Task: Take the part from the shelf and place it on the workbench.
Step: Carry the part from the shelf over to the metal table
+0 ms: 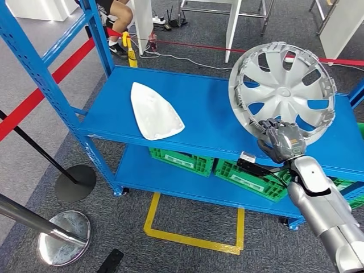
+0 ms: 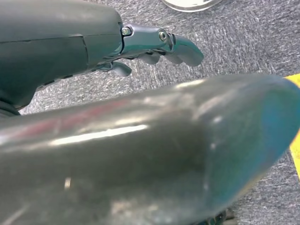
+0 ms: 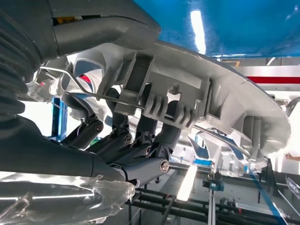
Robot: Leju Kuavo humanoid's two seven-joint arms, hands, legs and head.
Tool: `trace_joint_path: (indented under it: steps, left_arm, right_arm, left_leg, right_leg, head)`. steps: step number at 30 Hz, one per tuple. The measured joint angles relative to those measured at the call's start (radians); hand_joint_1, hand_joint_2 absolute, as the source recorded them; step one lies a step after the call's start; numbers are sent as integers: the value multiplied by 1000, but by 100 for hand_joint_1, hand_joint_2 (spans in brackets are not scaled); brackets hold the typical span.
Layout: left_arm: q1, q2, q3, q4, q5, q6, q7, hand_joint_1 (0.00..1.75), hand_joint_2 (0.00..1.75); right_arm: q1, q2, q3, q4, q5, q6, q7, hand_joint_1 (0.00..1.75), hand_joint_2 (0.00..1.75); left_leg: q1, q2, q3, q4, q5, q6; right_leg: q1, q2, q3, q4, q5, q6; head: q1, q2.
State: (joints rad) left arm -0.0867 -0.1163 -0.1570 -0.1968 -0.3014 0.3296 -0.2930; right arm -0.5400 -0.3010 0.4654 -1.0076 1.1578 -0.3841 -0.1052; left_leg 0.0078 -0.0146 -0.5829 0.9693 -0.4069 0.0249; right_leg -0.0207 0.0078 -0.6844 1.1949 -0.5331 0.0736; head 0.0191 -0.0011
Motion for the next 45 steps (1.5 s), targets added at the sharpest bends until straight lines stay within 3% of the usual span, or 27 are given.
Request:
trace_joint_path:
  steps: [2,3,6,8,10,12,13,15,17,18,19,21,22,24,26,27,29,31,32,34,35,36,37,39,42,43,45]
  left_arm:
    - [1,-1,0,0,0,0,0,0,0]
    - [1,-2,0,0,0,0,0,0,0]
    - [0,-2,2,0,0,1,0,0,0]
    - [0,0,3,0,-1,2,0,0,0]
    - [0,1,4,0,-2,3,0,0,0]
    - [0,2,5,0,-2,3,0,0,0]
    - [0,2,5,0,-2,3,0,0,0]
    - [-1,1,5,0,-2,2,0,0,0]
    - [-1,1,5,0,-2,2,0,0,0]
    - [-1,0,5,0,-2,2,0,0,0]
    - [-2,0,5,0,-2,2,0,0,0]
    - [-5,1,5,0,-2,2,0,0,0]
    - [-7,2,5,-1,-2,2,0,0,0]
    - [-9,5,6,-2,-2,3,0,0,0]
    - [-9,4,6,-2,-3,3,0,0,0]
    - [-9,4,6,-2,-3,3,1,0,0]
    - [-9,5,6,-2,-6,3,1,0,0]
    - [-8,4,6,-2,-9,2,1,0,0]
    - [-8,4,6,-2,-10,2,1,0,0]
    - [-8,4,7,-2,-11,2,1,0,0]
    - [-8,4,7,-2,-11,2,1,0,0]
    - [-8,5,7,-2,-12,2,1,0,0]
    - [-8,5,7,-2,-12,2,1,0,0]
    - [-7,6,8,-3,-13,3,1,0,0]
    - [-5,7,9,-3,-14,3,0,0,0]
    - [-5,7,10,-3,-14,4,0,0,0]
    - [-5,7,12,-3,-16,5,-1,0,0]
  right_arm:
    - [3,-1,0,0,0,0,0,175,175]
    - [4,-2,0,0,0,0,0,175,175]
    - [3,-4,-1,0,0,3,-1,175,175]
    - [-1,-5,-1,0,0,5,-4,175,175]
    - [-2,-5,0,0,0,6,-7,175,175]
    - [0,-5,0,0,0,7,-7,175,175]
    - [0,-5,-1,0,0,8,-7,175,175]
    - [0,-5,-2,0,0,8,-6,175,175]
    - [0,-5,-2,0,0,8,-7,175,175]
    - [0,-5,-2,0,0,8,-8,175,175]
    - [0,-5,-2,0,0,8,-9,175,175]
    - [-1,-5,-1,0,0,8,-10,175,175]
    - [-2,-5,-1,0,0,8,-11,175,175]
    - [-8,-4,0,2,0,10,-11,175,175]
    - [-13,-3,2,3,-2,10,-12,175,175]
    - [-14,-2,2,4,-2,9,-12,175,175]
    - [-18,-3,4,6,-6,9,-13,175,175]
    - [-21,-3,7,9,-10,9,-16,175,175]
    - [-21,-3,9,10,-12,9,-17,175,175]
    - [-21,-3,11,13,-15,9,-18,175,175]
    - [-21,-3,11,14,-16,9,-17,175,175]
    - [-22,-2,12,16,-17,10,-17,175,175]
    - [-24,-2,12,16,-18,10,-16,175,175]
    - [-26,0,14,18,-21,10,-17,175,175]
    - [-27,0,17,20,-26,10,-19,175,175]
    - [-29,0,18,21,-28,10,-19,175,175]
    - [-32,0,19,21,-31,12,-20,175,175]
  left_leg:
    - [4,1,-2,0,2,-3]
    - [7,1,-4,1,3,-6]
    - [17,0,-12,13,3,-28]
    - [14,-3,-24,25,4,-45]
    - [12,-5,-35,30,12,-56]
    - [12,-1,-50,48,-5,-62]
    - [12,2,-65,81,-33,-65]
    - [9,4,-112,209,-114,-65]
    - [3,4,-146,324,-165,-55]
    - [-3,4,-141,335,-164,-44]
    - [-11,4,-117,307,-147,-28]
    - [-37,4,-32,176,-105,19]
    - [-49,7,6,115,-91,37]
    - [-63,11,37,51,-78,48]
    - [-60,12,32,32,-55,38]
    - [-56,12,28,22,-42,37]
    - [-46,13,14,8,-16,33]
    - [-41,13,-9,8,4,30]
    - [-38,13,-23,8,15,27]
    - [-30,13,-50,10,36,18]
    - [-26,13,-64,12,46,12]
    - [-23,12,-78,16,55,5]
    - [-22,12,-90,22,63,-2]
    - [-24,10,-104,28,82,-13]
    - [-25,9,-119,34,93,-25]
    - [-24,9,-129,54,66,-32]
    - [-20,10,-164,160,-33,-44]
  right_leg:
    - [-3,0,-37,101,-32,9]
    - [-5,-1,-32,101,-20,14]
    - [-16,-2,65,-67,61,37]
    - [-18,1,104,-138,72,37]
    - [-18,3,94,-134,69,18]
    - [-17,2,76,-129,75,-3]
    - [-16,2,68,-129,79,-15]
    - [-8,1,54,-131,91,-34]
    - [5,0,39,-131,103,-47]
    - [13,1,33,-131,109,-51]
    - [21,1,27,-132,115,-54]
    - [35,2,17,-133,128,-60]
    - [39,1,12,-135,135,-62]
    - [38,-2,6,-140,152,-60]
    - [38,-3,-1,-147,167,-50]
    - [39,-3,-9,-143,157,-44]
    - [37,-2,-32,-82,89,-31]
    - [28,-2,-59,39,5,-18]
    - [23,-3,-64,89,-14,-11]
    - [13,-3,-31,100,10,3]
    - [7,-4,11,54,37,12]
    - [3,-4,59,-11,46,23]
    - [1,-2,105,-76,45,25]
    - [3,2,146,-147,26,15]
    - [3,0,125,-144,44,-22]
    - [2,-1,114,-144,54,-34]
    - [1,-2,84,-145,79,-51]
  head:
    - [0,0]
    - [0,0]
    - [3,0]
    - [5,0]
    - [3,0]
    - [0,0]
    - [-1,0]
    - [-4,0]
    - [-4,0]
    - [-5,0]
    - [-5,0]
    - [-5,0]
    - [-3,0]
    - [-3,0]
    - [-4,0]
    - [-3,0]
    - [-2,0]
    - [-2,0]
    - [-2,0]
    - [-1,0]
    - [-2,0]
    - [-1,0]
    - [0,0]
    - [-3,0]
    - [-7,0]
    - [-8,0]
    - [-10,0]
